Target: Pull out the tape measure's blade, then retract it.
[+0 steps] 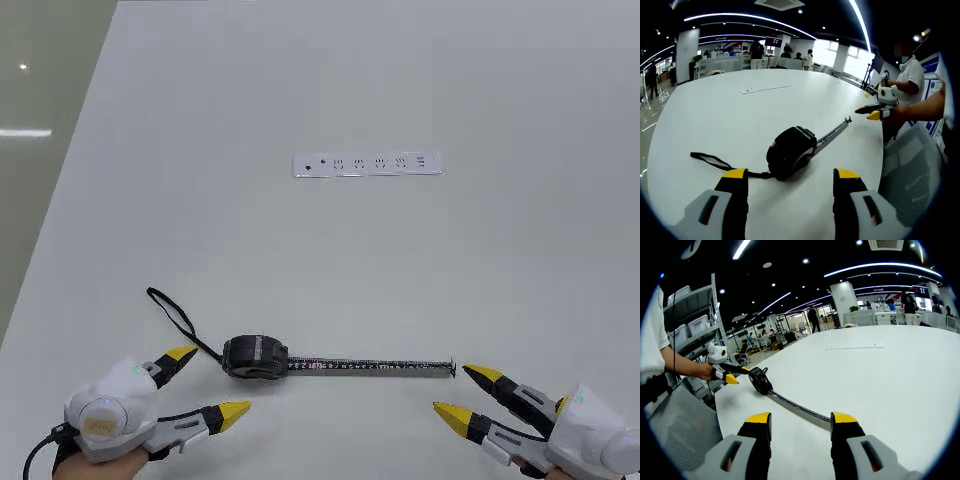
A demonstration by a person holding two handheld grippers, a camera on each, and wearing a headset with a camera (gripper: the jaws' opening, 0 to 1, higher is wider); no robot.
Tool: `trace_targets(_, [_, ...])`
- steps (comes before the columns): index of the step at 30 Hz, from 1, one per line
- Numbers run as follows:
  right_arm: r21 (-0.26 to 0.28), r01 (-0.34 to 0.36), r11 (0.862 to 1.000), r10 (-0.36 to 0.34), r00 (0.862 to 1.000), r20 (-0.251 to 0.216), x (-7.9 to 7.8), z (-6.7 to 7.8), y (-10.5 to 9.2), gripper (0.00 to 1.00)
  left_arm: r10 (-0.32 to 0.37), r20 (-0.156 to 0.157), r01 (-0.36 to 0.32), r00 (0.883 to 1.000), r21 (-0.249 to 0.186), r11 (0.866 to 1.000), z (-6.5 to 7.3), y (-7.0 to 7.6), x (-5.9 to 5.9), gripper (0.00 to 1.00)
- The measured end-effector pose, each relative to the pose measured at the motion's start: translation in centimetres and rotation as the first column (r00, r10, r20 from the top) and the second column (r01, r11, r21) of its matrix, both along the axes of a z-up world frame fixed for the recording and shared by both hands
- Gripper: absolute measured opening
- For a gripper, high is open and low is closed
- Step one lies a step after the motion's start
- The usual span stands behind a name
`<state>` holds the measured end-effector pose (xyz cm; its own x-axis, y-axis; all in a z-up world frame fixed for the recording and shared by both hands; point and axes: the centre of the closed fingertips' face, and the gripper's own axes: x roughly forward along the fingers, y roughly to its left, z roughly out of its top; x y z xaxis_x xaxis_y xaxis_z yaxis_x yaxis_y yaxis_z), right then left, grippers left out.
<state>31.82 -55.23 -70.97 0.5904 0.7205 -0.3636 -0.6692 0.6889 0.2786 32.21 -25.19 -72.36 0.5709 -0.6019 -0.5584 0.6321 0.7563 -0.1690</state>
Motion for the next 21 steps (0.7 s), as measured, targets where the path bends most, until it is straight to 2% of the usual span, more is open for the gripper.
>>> trace_targets(6, [-0.023,-0.016,1.000,0.016,1.000,0.007,-1.0,0.3,0.7,0.47,0.013,0.002,-0.013,1.000,-0.006,1.000,0.4,0.3,-0.8,0.68])
trace_targets(13, [-0.012,0.011,1.000,-0.011,1.000,0.008,-1.7,0.4,0.5,0.48,0.041,-0.003,-0.041,0.999,-0.024,0.999,0.8,0.1,-1.7,0.69])
trace_targets(21, [-0.033,0.023,0.999,-0.022,0.999,0.025,-2.9,0.7,0.5,0.49,0.054,0.006,-0.054,0.998,-0.018,0.998,0.8,0.5,-2.8,0.69])
